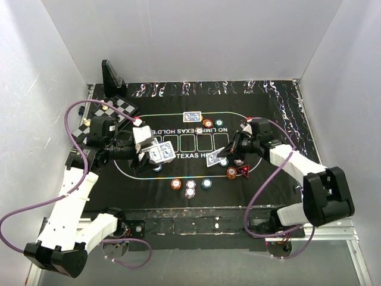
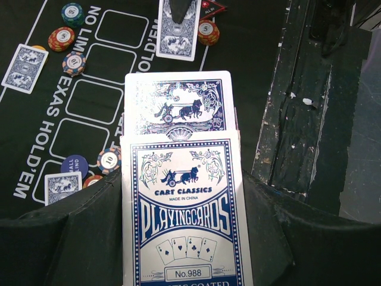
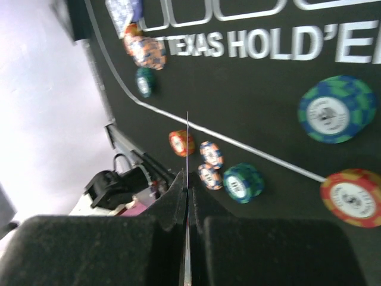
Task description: Distribute texas hold em gaming equipment
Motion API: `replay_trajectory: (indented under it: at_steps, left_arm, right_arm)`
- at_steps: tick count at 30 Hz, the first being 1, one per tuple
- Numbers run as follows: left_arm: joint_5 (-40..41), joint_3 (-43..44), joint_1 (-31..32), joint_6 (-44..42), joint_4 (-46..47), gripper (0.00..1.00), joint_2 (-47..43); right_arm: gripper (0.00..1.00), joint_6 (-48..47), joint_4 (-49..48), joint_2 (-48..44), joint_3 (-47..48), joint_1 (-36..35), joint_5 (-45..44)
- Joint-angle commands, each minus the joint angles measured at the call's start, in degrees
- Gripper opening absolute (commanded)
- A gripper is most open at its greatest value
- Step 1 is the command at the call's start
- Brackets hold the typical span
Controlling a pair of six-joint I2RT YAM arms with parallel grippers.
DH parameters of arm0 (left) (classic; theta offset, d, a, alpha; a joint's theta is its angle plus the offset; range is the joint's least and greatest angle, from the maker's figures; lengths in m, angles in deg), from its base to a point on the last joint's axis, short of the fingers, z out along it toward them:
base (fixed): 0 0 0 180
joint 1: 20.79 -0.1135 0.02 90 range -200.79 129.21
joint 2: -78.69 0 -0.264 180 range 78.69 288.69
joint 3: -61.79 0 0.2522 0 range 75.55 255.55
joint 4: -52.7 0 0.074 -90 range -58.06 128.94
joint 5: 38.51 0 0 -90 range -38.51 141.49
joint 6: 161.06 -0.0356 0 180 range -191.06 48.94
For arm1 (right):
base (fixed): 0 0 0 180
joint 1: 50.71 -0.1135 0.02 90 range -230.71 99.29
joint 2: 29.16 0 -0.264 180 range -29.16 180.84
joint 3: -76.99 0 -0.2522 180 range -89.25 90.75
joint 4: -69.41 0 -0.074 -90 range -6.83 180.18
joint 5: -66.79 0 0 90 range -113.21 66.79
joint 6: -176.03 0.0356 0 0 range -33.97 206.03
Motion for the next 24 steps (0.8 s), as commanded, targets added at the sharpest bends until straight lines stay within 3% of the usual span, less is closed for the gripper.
replay_trajectory:
  at_steps: [1, 10, 18, 21, 24]
  left_arm:
    - [-1.9, 0.7, -0.1, -0.6, -0.2, 0.15, -1.0]
    - [-2.0, 0.7, -0.1, -1.6, -1.3, 0.15, -1.0]
    - [-2.2, 1.2, -0.1, -1.4, -1.2, 0.15, -0.3]
    - [-1.9, 1.2, -0.1, -1.6, -1.4, 0.15, -0.4]
    - [-1.7, 0.9, -0.1, -2.2, -1.6, 0.15, -0.6]
  right_arm:
    - [0.01, -6.5, 2.6, 3.9, 0.9, 0.2, -5.6]
    - [0.01, -6.3, 0.0, 10.3, 0.2, -0.2, -6.4]
    - [0.06, -5.7, 0.1, 13.4, 1.8, -5.4, -8.2]
    - [0.25, -5.6, 1.7, 12.5, 2.2, -5.4, -10.5]
    - [0.29, -7.1, 5.9, 10.6, 3.4, -5.4, -15.4]
